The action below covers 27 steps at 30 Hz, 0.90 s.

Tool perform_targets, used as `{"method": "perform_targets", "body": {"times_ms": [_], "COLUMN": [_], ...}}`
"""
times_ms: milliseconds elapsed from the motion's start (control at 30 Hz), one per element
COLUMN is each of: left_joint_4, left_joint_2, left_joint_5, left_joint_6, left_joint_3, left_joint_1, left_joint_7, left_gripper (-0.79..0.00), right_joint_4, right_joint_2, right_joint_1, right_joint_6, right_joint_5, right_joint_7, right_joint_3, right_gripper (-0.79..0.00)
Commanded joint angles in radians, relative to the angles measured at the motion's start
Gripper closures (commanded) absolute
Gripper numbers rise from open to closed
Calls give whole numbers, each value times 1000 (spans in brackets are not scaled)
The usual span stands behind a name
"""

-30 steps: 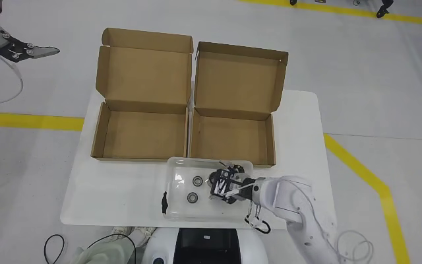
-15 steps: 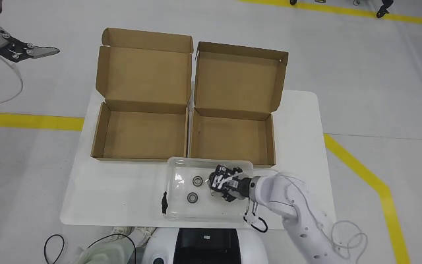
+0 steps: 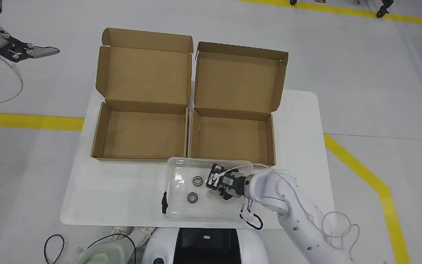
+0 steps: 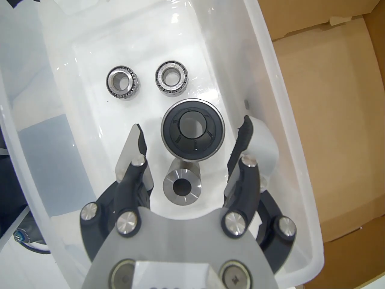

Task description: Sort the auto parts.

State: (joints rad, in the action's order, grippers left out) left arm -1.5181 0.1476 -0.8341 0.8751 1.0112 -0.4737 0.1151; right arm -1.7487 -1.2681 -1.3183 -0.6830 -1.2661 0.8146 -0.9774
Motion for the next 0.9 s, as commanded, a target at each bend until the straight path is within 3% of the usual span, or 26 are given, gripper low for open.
{"method": "perform_targets", "body": {"times_ms": [0,233,433,533,567,633,867], "left_joint_4": [0,0,0,0,0,0,0], "left_joint_2": [0,0,0,0,0,0,0], "left_joint_5": [0,0,0,0,0,0,0], "left_joint_6": [0,0,0,0,0,0,0], "left_joint_3": [0,0,0,0,0,0,0], "left_joint_1": [0,0,0,0,0,0,0], "left_joint_7": [0,0,0,0,0,0,0], "left_gripper": [-785,-785,-785,-785,-785,-785,-785], "right_joint_4": [10,31,48,55,57,57,39], "right_joint_2": [0,2,6,7,7,8,15], "right_joint_1": [7,25,37,43,45,48,49], "right_joint_6": [4,13,15,15,16,17,8], "right_joint_5": [3,9,16,16,17,16,18], "right_joint_7": [-1,-5,-16,-22,-23,-26,-53], "right_joint_3": [7,24,33,40,41,44,45], "right_gripper": [-551,-502,-363,-243,-135,0,0]}}
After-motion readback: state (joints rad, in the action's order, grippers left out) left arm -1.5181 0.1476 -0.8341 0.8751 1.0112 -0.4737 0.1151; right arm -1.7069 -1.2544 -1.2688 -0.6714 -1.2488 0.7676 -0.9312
